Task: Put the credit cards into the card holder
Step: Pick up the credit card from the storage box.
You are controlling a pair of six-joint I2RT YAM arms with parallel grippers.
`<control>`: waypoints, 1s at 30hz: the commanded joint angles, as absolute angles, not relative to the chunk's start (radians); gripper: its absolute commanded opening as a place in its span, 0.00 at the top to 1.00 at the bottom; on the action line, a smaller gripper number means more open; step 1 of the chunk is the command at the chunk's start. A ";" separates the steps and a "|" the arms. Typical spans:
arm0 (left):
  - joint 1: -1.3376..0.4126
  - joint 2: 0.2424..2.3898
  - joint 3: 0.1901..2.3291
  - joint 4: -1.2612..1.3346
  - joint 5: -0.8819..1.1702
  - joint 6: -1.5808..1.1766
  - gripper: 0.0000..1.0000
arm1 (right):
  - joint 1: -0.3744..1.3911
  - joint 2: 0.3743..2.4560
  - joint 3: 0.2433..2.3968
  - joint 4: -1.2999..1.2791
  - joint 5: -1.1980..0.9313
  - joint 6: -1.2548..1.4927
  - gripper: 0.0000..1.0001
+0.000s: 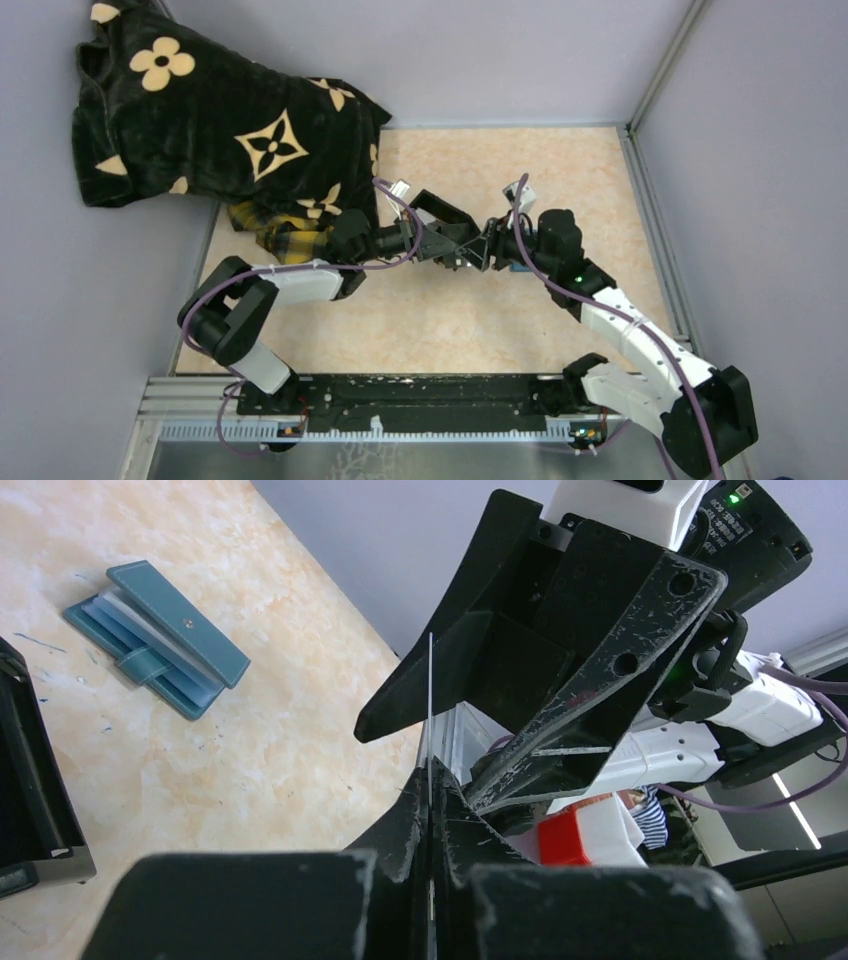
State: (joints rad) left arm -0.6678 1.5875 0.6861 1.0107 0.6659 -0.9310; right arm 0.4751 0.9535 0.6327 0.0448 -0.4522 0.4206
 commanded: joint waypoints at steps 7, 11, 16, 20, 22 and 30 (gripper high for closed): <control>-0.647 1.706 0.713 1.318 0.756 -1.090 1.00 | 0.447 1.028 0.609 0.256 -0.551 0.481 0.86; -0.641 1.805 0.737 1.501 0.794 -1.224 1.00 | 0.417 1.068 0.575 0.400 -0.636 0.575 0.89; -0.638 1.873 0.777 1.581 0.815 -1.289 1.00 | 0.411 1.113 0.588 0.476 -0.671 0.630 0.95; -0.638 1.874 0.789 1.562 0.817 -1.280 1.00 | 0.411 1.122 0.613 0.424 -0.651 0.611 1.00; -0.638 1.876 0.790 1.563 0.821 -1.284 1.00 | 0.411 1.111 0.622 0.382 -0.629 0.589 1.00; -0.637 1.847 0.752 1.484 0.756 -1.246 0.57 | 0.411 1.037 0.648 0.233 -0.557 0.531 1.00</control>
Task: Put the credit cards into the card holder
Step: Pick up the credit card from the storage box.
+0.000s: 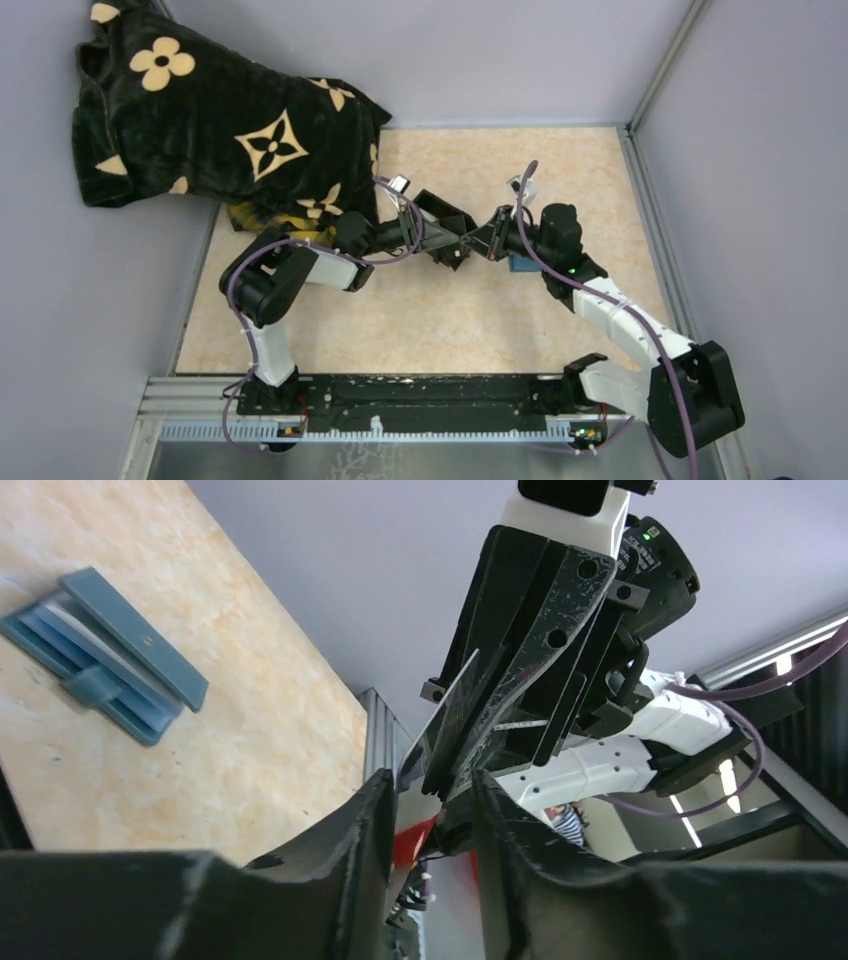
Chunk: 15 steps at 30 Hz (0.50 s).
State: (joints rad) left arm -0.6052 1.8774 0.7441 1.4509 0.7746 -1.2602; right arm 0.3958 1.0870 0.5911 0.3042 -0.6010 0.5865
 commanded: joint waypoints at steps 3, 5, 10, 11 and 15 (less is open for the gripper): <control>-0.638 1.797 0.720 1.332 0.671 -1.168 0.41 | 0.411 0.985 0.680 0.094 -0.468 0.477 1.00; -0.644 1.758 0.704 1.203 0.590 -1.109 0.40 | 0.411 0.960 0.717 -0.006 -0.396 0.444 1.00; -0.693 1.680 0.712 0.879 0.390 -0.983 0.41 | 0.411 0.949 0.797 -0.215 -0.197 0.384 1.00; -0.707 1.675 0.715 0.841 0.353 -0.964 0.41 | 0.411 0.956 0.813 -0.248 -0.156 0.375 1.00; -0.761 1.697 0.744 0.759 0.267 -0.911 0.43 | 0.412 1.001 0.872 -0.364 0.016 0.343 1.00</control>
State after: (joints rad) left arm -0.7124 1.6867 0.7086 0.9360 0.4065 -1.0161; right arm 0.4057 0.9756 0.7891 -0.2188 -0.1959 0.4026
